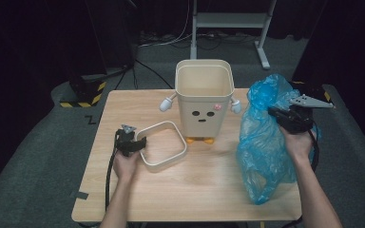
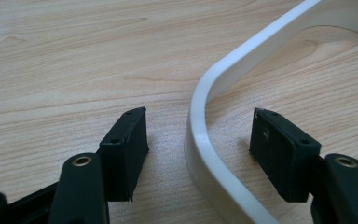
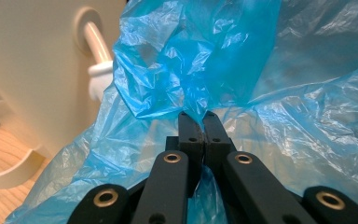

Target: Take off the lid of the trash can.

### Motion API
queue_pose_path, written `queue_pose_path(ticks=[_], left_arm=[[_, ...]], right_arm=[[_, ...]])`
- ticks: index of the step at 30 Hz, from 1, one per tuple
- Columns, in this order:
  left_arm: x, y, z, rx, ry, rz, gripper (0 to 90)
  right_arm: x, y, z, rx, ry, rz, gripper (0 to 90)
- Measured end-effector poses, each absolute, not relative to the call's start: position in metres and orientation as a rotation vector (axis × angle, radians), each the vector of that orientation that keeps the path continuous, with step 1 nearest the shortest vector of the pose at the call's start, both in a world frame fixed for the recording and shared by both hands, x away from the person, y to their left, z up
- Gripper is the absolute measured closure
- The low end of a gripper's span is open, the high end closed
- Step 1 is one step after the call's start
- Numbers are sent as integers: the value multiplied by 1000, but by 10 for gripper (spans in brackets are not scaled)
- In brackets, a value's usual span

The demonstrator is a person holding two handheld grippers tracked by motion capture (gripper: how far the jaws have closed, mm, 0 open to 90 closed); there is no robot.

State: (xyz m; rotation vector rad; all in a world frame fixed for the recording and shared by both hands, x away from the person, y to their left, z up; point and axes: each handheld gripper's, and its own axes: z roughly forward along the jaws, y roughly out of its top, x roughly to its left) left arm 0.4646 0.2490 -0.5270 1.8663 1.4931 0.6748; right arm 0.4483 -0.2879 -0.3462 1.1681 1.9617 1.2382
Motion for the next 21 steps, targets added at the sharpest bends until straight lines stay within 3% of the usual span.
queue_pose_path(ticks=[21], left_arm=[[465, 249, -527, 1867, 1493, 675, 370]], right_arm=[[440, -275, -306, 1060, 1970, 1346, 894]])
